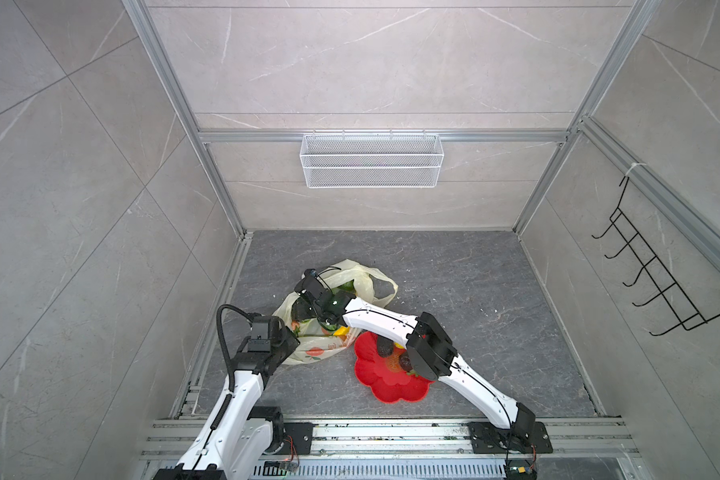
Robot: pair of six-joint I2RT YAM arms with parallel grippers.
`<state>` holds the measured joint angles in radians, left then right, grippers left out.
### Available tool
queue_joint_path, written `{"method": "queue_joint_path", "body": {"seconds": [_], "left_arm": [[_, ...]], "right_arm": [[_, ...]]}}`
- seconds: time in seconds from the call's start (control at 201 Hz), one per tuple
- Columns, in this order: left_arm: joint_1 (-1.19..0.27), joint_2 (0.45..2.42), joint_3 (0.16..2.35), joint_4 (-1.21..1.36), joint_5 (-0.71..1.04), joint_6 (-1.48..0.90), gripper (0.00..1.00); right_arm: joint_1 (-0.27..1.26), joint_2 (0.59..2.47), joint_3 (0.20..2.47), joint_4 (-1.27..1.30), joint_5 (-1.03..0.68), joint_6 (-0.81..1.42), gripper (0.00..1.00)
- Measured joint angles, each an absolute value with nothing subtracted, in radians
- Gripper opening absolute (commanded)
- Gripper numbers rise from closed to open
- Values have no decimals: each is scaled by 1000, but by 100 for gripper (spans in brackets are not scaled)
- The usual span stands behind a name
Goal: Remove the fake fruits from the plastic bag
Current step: 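Close the right gripper on the green bumpy fruit and lift it, then carry the green bumpy fruit with the right gripper over the red plate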
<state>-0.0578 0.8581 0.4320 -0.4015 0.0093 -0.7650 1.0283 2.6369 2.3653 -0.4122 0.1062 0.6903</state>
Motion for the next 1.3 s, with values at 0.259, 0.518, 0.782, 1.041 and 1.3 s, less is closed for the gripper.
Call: {"method": "queue_joint_path", "body": {"seconds": [0.259, 0.518, 0.782, 1.041, 1.3], "left_arm": [[-38, 891, 456, -376, 10, -758, 0], [-27, 926, 465, -354, 11, -757, 0], [-16, 949, 465, -336, 28, -757, 0], [-10, 951, 465, -326, 29, -748, 0], [-6, 951, 464, -295, 22, -702, 0]], "right_arm": [[1034, 2520, 2202, -373, 108, 669, 65], [1050, 2431, 2098, -309, 104, 652, 65], [1063, 2347, 1984, -274, 100, 634, 64], [1067, 2199, 1817, -237, 155, 605, 64], [1100, 1953, 1555, -218, 306, 525, 64]]}}
